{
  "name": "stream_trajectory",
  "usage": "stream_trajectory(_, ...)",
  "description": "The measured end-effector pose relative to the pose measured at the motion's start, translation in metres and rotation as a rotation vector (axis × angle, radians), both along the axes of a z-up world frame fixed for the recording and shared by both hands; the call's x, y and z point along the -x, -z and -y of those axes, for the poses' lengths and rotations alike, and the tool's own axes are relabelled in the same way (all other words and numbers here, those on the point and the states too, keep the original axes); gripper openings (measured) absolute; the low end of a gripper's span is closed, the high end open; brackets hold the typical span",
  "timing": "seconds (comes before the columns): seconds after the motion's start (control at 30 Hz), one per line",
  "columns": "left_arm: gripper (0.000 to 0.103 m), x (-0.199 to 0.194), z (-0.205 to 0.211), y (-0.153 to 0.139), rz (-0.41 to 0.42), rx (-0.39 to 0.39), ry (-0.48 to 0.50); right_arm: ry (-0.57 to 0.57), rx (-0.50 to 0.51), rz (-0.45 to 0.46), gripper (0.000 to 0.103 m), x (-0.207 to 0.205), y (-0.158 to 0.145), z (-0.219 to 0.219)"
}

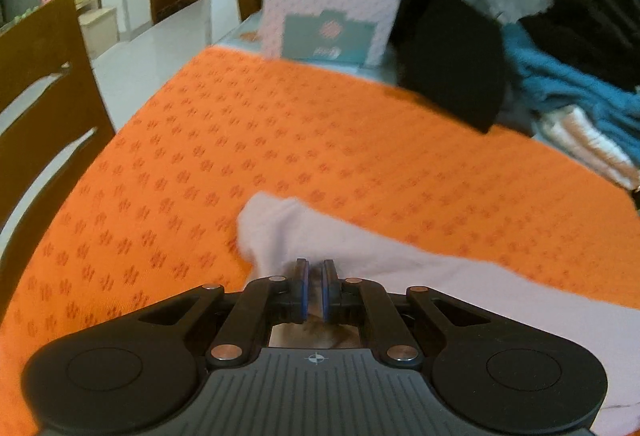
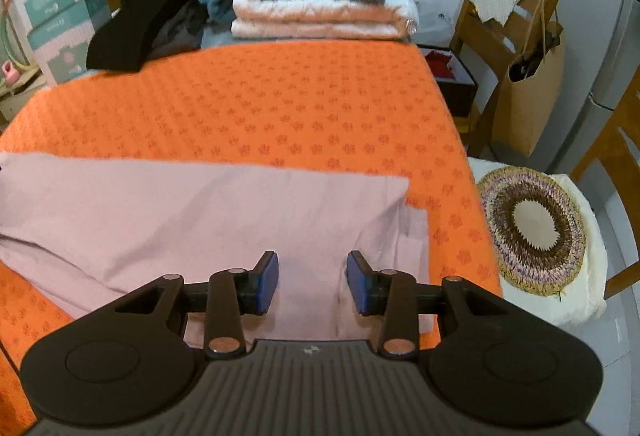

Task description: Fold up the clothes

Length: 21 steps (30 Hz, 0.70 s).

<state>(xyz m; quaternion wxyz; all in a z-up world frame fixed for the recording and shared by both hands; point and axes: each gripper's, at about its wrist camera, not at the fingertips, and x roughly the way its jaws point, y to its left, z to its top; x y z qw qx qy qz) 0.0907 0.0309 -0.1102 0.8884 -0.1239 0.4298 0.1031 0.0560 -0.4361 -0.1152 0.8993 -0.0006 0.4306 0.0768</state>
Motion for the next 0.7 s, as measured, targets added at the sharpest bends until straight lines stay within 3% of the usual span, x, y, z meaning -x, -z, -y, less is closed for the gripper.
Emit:
stream_trajectory(0.1, 0.007, 0.004, -0.005, 0.002, 0.019, 0.026, -0.014, -0.062, 0.057, -0.006, 0.055, 0.001, 0.003, -0.009)
stream_trajectory(0.2, 0.007, 0.009, -0.009, -0.005, 0.038, 0.048, -0.041, -0.079, 0.076, -0.020, 0.055, 0.000, -0.004, -0.013)
stream_trajectory(0.33, 0.014, 0.022, -0.011, -0.020, 0.093, 0.052, -0.066, -0.071, 0.067, 0.035, 0.056, 0.008, -0.021, -0.011)
stream_trajectory(0.47, 0.015, 0.025, -0.014, -0.007, 0.013, 0.005, -0.073, -0.071, 0.108, -0.018, 0.059, 0.010, -0.003, -0.010)
stream_trajectory(0.53, 0.022, 0.026, -0.019, 0.002, -0.021, -0.002, -0.078, -0.062, 0.082, -0.003, 0.061, 0.012, 0.003, -0.005)
stream_trajectory(0.7, 0.027, 0.035, -0.025, -0.006, 0.016, 0.029, -0.122, -0.027, 0.063, -0.002, 0.061, 0.013, -0.010, -0.005)
